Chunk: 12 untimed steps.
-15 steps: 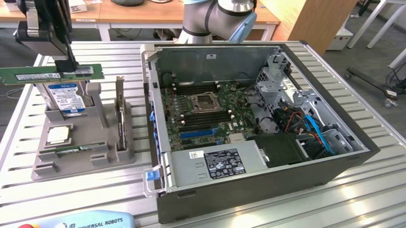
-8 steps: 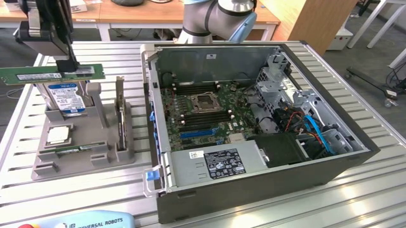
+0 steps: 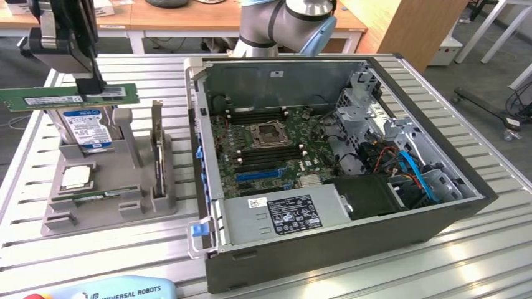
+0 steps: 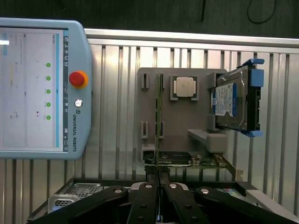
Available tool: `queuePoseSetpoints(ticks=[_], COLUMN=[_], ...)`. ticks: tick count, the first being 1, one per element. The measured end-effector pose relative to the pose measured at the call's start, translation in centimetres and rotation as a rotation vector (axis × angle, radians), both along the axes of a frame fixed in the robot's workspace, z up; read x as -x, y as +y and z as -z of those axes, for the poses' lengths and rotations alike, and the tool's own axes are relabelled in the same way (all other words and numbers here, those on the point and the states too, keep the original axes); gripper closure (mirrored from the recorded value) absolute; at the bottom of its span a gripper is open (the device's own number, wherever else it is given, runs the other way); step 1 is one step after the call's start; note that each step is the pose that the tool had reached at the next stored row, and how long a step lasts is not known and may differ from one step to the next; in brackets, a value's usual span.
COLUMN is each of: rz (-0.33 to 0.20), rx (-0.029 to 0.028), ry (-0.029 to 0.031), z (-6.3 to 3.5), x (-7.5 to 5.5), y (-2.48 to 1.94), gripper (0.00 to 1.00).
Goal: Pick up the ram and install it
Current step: 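Pick up the ram and move it above insertion slot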
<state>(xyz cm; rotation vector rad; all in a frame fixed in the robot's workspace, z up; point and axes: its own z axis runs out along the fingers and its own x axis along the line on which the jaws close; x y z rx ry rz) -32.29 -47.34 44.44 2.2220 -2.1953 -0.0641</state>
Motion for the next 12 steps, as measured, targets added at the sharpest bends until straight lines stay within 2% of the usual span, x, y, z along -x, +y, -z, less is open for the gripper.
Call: queuePoseSetpoints(ticks=[12], rz=[0.000], rx=[0.0000], ry=[0.0001], z=[0.00], x=[-0.76], y=[0.00], gripper=[0.89])
